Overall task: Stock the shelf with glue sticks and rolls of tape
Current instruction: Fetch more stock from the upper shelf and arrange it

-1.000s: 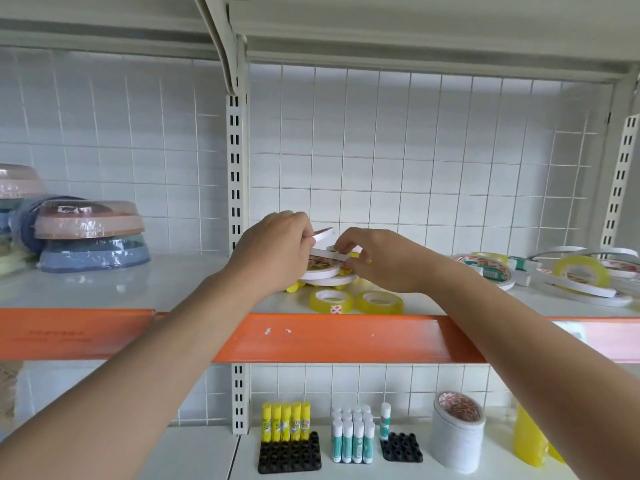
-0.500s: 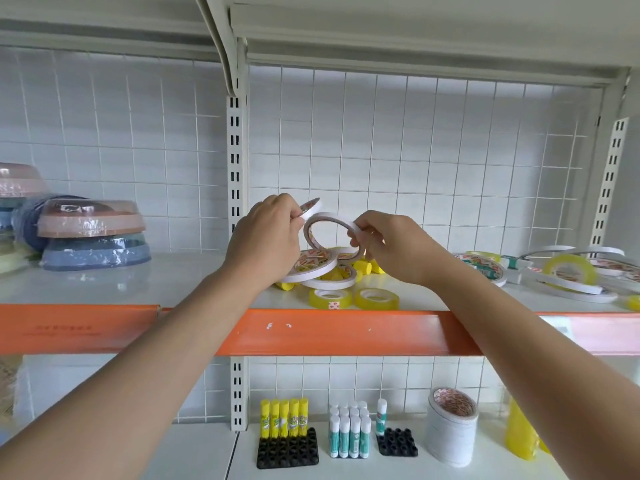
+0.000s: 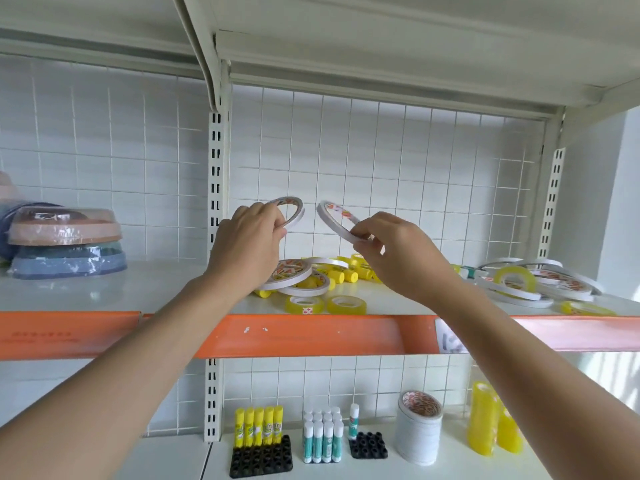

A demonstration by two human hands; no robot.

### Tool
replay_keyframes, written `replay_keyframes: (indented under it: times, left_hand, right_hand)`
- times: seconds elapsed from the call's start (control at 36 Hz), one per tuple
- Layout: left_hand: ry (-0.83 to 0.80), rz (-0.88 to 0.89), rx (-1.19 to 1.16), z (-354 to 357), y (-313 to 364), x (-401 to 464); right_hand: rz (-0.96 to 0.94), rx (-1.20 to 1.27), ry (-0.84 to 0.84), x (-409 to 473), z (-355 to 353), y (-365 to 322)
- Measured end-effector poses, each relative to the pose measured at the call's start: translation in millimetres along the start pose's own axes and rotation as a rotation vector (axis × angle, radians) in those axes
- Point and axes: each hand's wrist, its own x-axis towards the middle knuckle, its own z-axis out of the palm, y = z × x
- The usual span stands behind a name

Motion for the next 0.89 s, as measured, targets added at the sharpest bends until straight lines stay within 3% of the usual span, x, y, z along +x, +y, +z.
replay_keyframes:
  times: [0.31, 0.58, 0.89]
  left_hand:
    - [0.184, 0.31, 0.005, -31.3, 63.0, -51.0]
    - [0.229, 0.39, 0.019, -25.8, 108.2, -145.8]
    - [0.135, 0.383, -0.084, 21.8, 136.6, -236.8]
  right_hand:
    - [-0.036, -0.067, 0.156, -70.3, -33.2, -0.4]
    - [-0.104, -0.068, 0.321, -160.5, -44.5, -1.6]
    - [-0.15, -0.116, 0.314, -256.8, -24.2, 18.7]
